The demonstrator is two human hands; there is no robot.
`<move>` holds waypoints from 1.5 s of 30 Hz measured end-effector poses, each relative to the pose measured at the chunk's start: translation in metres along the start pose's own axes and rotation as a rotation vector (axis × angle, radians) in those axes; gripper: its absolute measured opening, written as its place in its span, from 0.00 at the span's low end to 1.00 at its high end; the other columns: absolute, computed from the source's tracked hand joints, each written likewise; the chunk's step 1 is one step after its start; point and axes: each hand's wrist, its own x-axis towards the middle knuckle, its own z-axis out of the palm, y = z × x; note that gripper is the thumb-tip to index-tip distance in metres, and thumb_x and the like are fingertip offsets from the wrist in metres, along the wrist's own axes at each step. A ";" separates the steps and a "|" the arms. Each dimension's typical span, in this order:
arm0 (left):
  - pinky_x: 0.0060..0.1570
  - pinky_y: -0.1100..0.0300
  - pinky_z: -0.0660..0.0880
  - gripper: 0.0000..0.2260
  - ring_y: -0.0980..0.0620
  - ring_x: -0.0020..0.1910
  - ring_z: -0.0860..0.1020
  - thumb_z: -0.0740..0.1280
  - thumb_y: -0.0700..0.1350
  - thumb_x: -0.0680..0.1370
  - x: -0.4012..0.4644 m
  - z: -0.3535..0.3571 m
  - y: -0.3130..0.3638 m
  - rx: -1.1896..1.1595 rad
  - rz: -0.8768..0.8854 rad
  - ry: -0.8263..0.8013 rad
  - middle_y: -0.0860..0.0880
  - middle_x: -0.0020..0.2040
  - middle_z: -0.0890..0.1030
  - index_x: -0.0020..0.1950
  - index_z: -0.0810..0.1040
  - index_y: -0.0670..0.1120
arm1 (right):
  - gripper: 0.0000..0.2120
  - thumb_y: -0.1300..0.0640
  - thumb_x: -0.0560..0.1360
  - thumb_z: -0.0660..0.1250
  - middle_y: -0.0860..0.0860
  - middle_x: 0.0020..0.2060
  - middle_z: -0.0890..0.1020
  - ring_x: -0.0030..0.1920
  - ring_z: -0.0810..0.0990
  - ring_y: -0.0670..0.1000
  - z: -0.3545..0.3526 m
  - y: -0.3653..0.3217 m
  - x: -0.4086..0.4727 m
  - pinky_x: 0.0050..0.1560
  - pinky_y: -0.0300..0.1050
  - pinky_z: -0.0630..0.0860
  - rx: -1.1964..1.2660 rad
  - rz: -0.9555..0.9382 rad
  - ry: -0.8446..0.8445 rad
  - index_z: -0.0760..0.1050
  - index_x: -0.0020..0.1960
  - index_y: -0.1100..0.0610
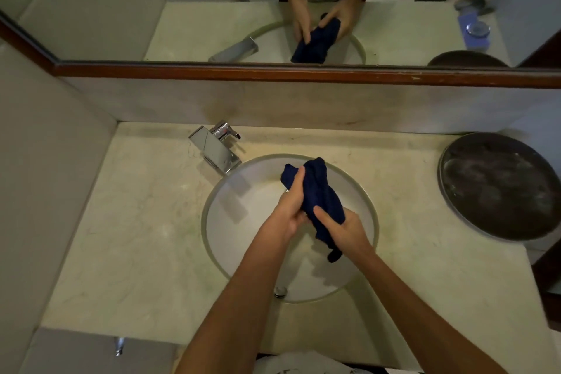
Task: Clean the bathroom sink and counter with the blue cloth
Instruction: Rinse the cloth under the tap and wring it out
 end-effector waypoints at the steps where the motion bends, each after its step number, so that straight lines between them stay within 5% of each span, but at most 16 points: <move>1: 0.62 0.49 0.79 0.34 0.47 0.57 0.84 0.69 0.69 0.74 0.000 0.002 0.001 0.064 0.008 0.037 0.44 0.58 0.85 0.67 0.77 0.44 | 0.12 0.45 0.76 0.74 0.51 0.38 0.85 0.33 0.84 0.49 0.000 0.003 -0.005 0.28 0.47 0.77 -0.003 -0.025 0.011 0.80 0.50 0.52; 4: 0.63 0.48 0.79 0.29 0.48 0.57 0.84 0.70 0.65 0.76 -0.010 0.003 0.000 0.018 0.011 -0.001 0.45 0.56 0.86 0.66 0.78 0.44 | 0.10 0.48 0.77 0.74 0.50 0.50 0.75 0.40 0.81 0.41 -0.006 0.007 -0.009 0.36 0.37 0.78 -0.127 -0.192 0.096 0.78 0.53 0.51; 8: 0.59 0.46 0.80 0.28 0.47 0.49 0.83 0.65 0.65 0.79 -0.030 0.012 -0.008 -0.125 0.000 -0.082 0.45 0.49 0.87 0.65 0.78 0.42 | 0.20 0.52 0.74 0.77 0.46 0.50 0.71 0.45 0.75 0.41 -0.012 0.009 -0.015 0.39 0.26 0.69 -0.433 -0.490 0.286 0.77 0.64 0.50; 12: 0.58 0.50 0.80 0.30 0.45 0.61 0.82 0.61 0.67 0.80 -0.041 0.028 -0.022 -0.178 0.115 -0.048 0.43 0.60 0.85 0.70 0.76 0.45 | 0.38 0.49 0.65 0.84 0.44 0.54 0.71 0.54 0.72 0.34 -0.029 0.003 -0.015 0.51 0.23 0.70 -0.324 -0.475 0.125 0.73 0.71 0.46; 16: 0.52 0.57 0.81 0.35 0.49 0.57 0.84 0.57 0.70 0.75 -0.052 0.031 -0.025 -0.054 0.211 -0.028 0.46 0.58 0.86 0.69 0.76 0.45 | 0.28 0.46 0.73 0.77 0.43 0.54 0.74 0.53 0.77 0.38 -0.044 -0.003 -0.017 0.56 0.37 0.78 -0.183 -0.401 0.024 0.76 0.70 0.49; 21: 0.58 0.56 0.79 0.31 0.53 0.57 0.84 0.52 0.69 0.80 -0.070 0.035 -0.025 0.112 0.236 -0.043 0.50 0.58 0.86 0.70 0.76 0.50 | 0.16 0.47 0.79 0.70 0.43 0.50 0.80 0.49 0.81 0.43 -0.048 -0.005 -0.021 0.50 0.40 0.80 -0.091 -0.379 0.060 0.81 0.66 0.47; 24: 0.55 0.57 0.81 0.16 0.50 0.58 0.84 0.71 0.53 0.80 -0.072 0.031 -0.028 0.225 0.313 0.005 0.49 0.57 0.86 0.65 0.79 0.48 | 0.08 0.52 0.82 0.65 0.46 0.40 0.84 0.40 0.82 0.46 -0.050 -0.008 -0.019 0.40 0.46 0.79 -0.105 -0.356 0.101 0.83 0.51 0.51; 28: 0.55 0.52 0.81 0.13 0.45 0.57 0.84 0.73 0.40 0.78 -0.069 0.020 -0.027 0.083 0.296 0.068 0.47 0.55 0.87 0.62 0.80 0.46 | 0.13 0.57 0.80 0.63 0.49 0.32 0.79 0.33 0.75 0.48 -0.061 -0.018 -0.006 0.33 0.42 0.70 -0.111 -0.216 0.091 0.76 0.37 0.53; 31: 0.60 0.48 0.80 0.15 0.45 0.59 0.84 0.71 0.41 0.79 -0.070 0.015 -0.026 0.051 0.282 0.034 0.47 0.57 0.86 0.65 0.78 0.46 | 0.05 0.52 0.79 0.70 0.46 0.40 0.86 0.40 0.84 0.47 -0.064 -0.028 -0.004 0.38 0.36 0.76 0.048 -0.180 -0.063 0.82 0.46 0.51; 34: 0.63 0.47 0.79 0.16 0.46 0.61 0.83 0.70 0.44 0.81 -0.072 0.006 -0.021 0.069 0.303 -0.054 0.46 0.62 0.84 0.69 0.76 0.46 | 0.11 0.50 0.75 0.76 0.46 0.47 0.88 0.47 0.87 0.46 -0.064 -0.029 -0.002 0.46 0.42 0.83 0.064 -0.200 -0.120 0.83 0.56 0.52; 40: 0.60 0.51 0.80 0.15 0.47 0.61 0.83 0.69 0.46 0.82 -0.067 -0.022 -0.009 0.099 0.281 -0.060 0.47 0.63 0.84 0.68 0.76 0.47 | 0.06 0.57 0.78 0.73 0.49 0.44 0.88 0.45 0.87 0.48 -0.068 -0.037 0.006 0.43 0.42 0.83 0.043 -0.271 -0.079 0.84 0.53 0.57; 42: 0.63 0.49 0.79 0.16 0.47 0.62 0.82 0.68 0.49 0.82 -0.064 -0.027 -0.006 0.231 0.271 -0.028 0.47 0.63 0.83 0.69 0.76 0.47 | 0.06 0.57 0.79 0.72 0.49 0.44 0.88 0.45 0.87 0.48 -0.066 -0.039 0.004 0.40 0.39 0.81 0.093 -0.239 -0.106 0.84 0.54 0.57; 45: 0.58 0.46 0.80 0.19 0.45 0.54 0.83 0.66 0.56 0.83 -0.057 -0.029 0.000 0.738 0.381 0.179 0.44 0.55 0.85 0.63 0.80 0.42 | 0.06 0.56 0.79 0.72 0.49 0.46 0.88 0.47 0.88 0.48 -0.063 -0.032 0.003 0.44 0.40 0.83 0.168 -0.155 -0.097 0.83 0.55 0.54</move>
